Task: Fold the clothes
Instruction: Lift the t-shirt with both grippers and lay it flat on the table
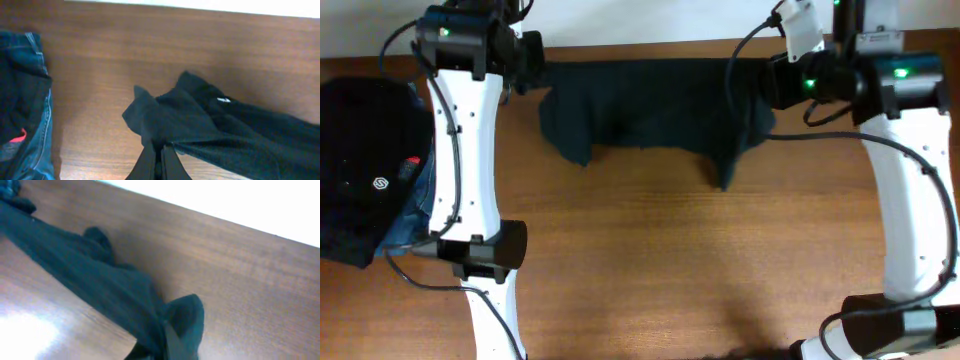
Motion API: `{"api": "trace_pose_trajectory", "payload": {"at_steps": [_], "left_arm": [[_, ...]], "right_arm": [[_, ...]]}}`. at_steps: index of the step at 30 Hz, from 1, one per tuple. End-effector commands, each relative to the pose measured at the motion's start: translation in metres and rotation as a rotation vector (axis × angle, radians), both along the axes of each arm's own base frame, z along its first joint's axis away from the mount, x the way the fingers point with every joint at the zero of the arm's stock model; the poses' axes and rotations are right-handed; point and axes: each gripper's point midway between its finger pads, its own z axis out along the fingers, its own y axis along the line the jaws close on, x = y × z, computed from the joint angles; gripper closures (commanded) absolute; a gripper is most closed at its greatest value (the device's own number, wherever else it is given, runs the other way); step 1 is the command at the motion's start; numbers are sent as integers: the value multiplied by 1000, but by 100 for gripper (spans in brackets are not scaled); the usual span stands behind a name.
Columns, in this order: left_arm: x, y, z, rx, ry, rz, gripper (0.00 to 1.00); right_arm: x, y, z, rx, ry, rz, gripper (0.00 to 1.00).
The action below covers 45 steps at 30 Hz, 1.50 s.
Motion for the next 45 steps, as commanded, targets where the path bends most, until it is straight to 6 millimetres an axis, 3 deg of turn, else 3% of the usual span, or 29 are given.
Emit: {"api": "trace_pose_trajectory", "payload": {"at_steps": [1,4,10,14,18,27,31,34,37,43,45], "left_arm": [[-18,24,59,45,-151,32,100],[-43,33,103,55,-260,59,100],[-90,52,149,91,-355,111,100],[-114,55,174,74,-423,112,100],[-129,51,187,66,-461,95,100],[-164,51,207,70,-511,72,100],[-172,57,198,99,-470,89,100],[-163,56,176,120,-384,82,100],[-148,54,142,148,-264,75,100],[-119,48,107,166,-179,66,100],[-95,44,82,175,-137,62,100]], "right_arm": [[-13,-24,39,-43,-67,-83,96],[-31,-24,57,-43,-60,-83,96],[-65,-33,80,-59,-44,-144,96],[-91,-42,84,-67,7,-214,96],[-105,-41,86,-40,29,-245,96],[-139,-35,117,3,-73,-228,96],[-142,-37,112,-4,-59,-234,96],[-134,-37,89,-14,24,-234,96],[-120,-37,50,-31,165,-231,96],[-96,-38,10,-56,279,-228,96],[-77,-42,-8,-79,316,-240,96]]}}
